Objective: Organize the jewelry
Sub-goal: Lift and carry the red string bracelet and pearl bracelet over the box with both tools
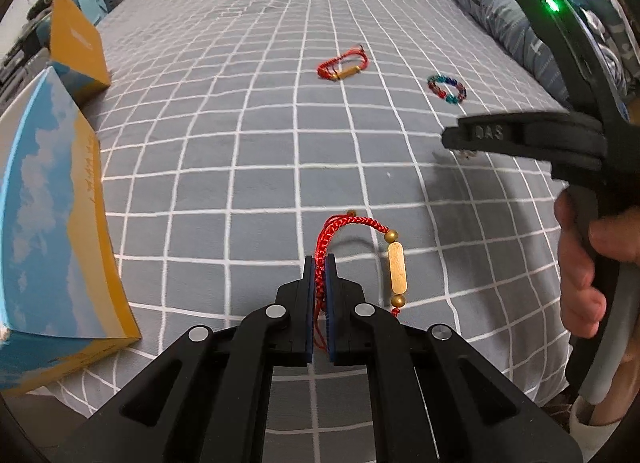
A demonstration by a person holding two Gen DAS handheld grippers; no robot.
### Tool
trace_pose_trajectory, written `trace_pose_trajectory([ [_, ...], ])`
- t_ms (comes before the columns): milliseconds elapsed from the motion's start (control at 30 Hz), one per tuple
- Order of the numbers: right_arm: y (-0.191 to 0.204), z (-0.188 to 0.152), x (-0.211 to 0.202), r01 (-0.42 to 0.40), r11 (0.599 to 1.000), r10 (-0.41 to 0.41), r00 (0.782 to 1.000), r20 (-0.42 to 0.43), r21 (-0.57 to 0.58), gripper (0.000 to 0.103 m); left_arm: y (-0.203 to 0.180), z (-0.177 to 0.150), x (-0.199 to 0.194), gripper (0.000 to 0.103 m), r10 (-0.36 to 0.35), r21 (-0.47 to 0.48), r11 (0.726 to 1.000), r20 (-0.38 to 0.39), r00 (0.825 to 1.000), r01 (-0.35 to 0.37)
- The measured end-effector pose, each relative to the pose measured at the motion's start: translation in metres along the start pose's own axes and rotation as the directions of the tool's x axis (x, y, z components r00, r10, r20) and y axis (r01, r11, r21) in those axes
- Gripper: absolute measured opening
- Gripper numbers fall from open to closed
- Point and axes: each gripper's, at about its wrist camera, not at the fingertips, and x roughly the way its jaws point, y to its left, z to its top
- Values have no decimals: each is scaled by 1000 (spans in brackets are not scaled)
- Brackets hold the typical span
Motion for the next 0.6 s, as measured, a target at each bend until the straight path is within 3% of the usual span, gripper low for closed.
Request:
trace_pose_trajectory([
  [600, 28, -10, -59, 14, 999, -8, 988, 156, -35, 25, 30, 34, -42, 4, 15, -56, 998, 134, 991, -8],
])
